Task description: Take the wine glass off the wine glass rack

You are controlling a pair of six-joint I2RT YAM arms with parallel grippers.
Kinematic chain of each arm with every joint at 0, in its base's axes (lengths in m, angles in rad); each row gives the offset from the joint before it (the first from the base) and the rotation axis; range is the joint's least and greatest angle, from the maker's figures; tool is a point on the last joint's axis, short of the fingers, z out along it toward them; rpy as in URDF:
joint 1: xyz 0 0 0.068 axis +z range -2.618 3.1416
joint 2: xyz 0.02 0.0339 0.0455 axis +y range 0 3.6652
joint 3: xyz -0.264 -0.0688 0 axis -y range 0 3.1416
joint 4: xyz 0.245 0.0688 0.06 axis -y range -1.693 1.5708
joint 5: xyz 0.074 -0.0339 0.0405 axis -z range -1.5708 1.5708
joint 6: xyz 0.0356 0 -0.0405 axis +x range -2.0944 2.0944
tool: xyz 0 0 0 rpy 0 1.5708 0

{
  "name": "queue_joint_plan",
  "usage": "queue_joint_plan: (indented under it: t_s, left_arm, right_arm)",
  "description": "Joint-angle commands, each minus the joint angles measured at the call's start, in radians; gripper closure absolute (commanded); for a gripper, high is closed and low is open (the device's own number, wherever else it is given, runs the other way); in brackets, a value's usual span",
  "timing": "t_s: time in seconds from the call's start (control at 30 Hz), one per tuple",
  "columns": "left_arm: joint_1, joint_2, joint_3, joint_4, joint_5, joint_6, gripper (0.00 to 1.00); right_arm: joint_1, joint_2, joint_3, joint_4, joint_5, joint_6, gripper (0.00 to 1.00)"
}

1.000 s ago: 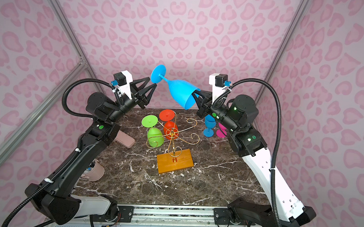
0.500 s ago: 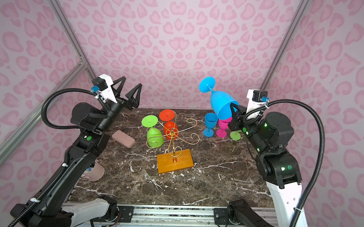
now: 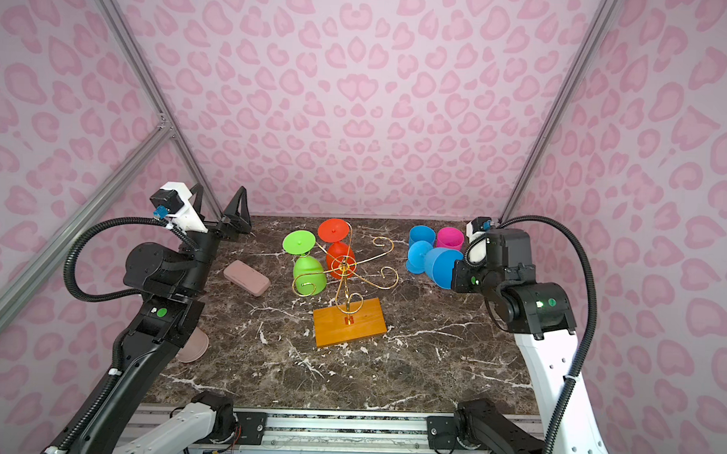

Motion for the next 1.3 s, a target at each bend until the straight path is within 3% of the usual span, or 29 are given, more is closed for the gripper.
queue_joint_plan:
  t_s: [0.0,0.23,0.6,1.27]
  left_arm:
    - [0.006,-0.022,-0.036,0.016,-0.045,0.029,0.03]
    - [0.015,-0.053,-0.094,0.016,-0.055,0.058,0.03]
    - [0.046,-0.074,-0.155,0.028,-0.097,0.041,0.02]
    - [0.094,-0.091,-0.207,0.021,-0.125,-0.001,0.02]
  right_arm:
    - [-0.009,0.041,-0.030,-0.013,-0.027,-0.012,1.00]
    - [-0.006,0.176,0.003,0.021,-0.073,-0.016,1.00]
    - [0.099,0.460,0.200,-0.022,0.043,-0.050,1.00]
    - [0.168,1.056,0.821,-0.264,0.085,-0.133,1.00]
